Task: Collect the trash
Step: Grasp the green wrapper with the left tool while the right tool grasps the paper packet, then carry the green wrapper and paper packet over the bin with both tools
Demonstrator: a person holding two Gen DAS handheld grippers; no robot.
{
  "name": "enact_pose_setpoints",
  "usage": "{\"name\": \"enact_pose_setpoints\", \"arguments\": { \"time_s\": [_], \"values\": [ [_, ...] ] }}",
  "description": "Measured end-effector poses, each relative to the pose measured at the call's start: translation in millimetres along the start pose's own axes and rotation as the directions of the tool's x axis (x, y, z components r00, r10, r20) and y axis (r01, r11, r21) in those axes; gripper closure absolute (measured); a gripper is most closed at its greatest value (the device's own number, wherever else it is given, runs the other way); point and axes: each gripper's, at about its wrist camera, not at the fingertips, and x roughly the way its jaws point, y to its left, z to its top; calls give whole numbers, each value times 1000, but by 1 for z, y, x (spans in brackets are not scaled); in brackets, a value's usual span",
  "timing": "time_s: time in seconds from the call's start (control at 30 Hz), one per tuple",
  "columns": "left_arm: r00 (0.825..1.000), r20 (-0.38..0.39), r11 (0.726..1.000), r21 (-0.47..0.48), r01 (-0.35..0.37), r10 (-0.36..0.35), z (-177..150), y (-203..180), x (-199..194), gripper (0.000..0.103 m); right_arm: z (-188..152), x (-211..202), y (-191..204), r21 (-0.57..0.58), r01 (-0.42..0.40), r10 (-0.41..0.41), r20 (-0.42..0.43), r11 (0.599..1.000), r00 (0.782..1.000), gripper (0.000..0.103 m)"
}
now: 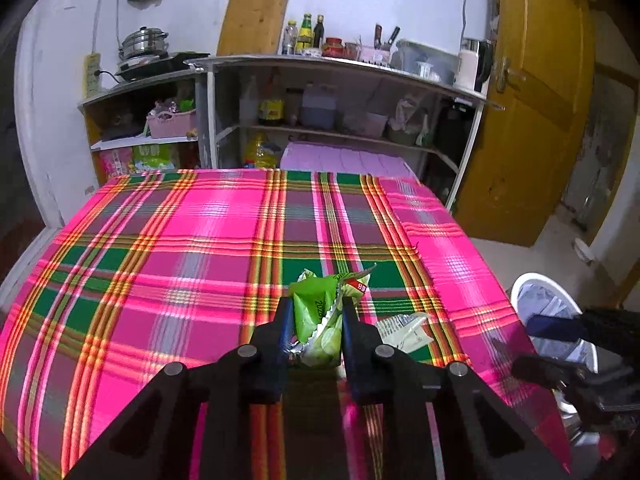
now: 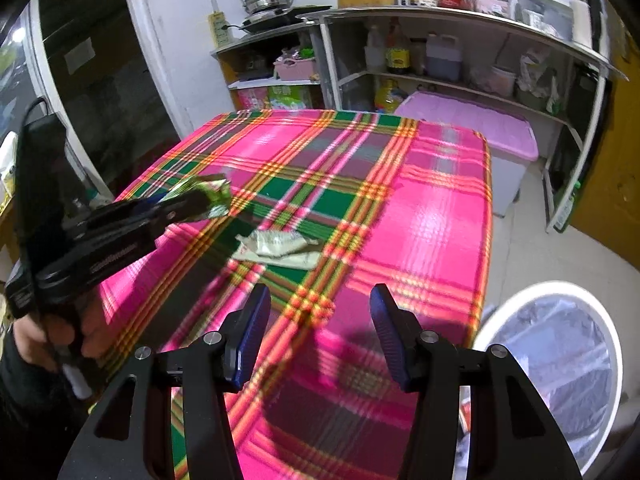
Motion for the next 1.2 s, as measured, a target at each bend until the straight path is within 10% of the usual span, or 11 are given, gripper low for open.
{"name": "enact_pose_setpoints", "arguments": {
  "time_s": [0.53,1.07,1.2],
  "values": [
    [999,34,994,-107,-20,24,-19,49,-46,80,46,78,4,-32,-138,134,-103,990,986,50],
    [999,41,991,-135,-25,30,-29,61,-56,80,18,75,49,-248,-249,189,-245,936,951,50],
    [999,42,990,-135,-25,31,-31,60,-61,80,12,79,55,-255,-190,130,-235,948,963,72]
  ]
}}
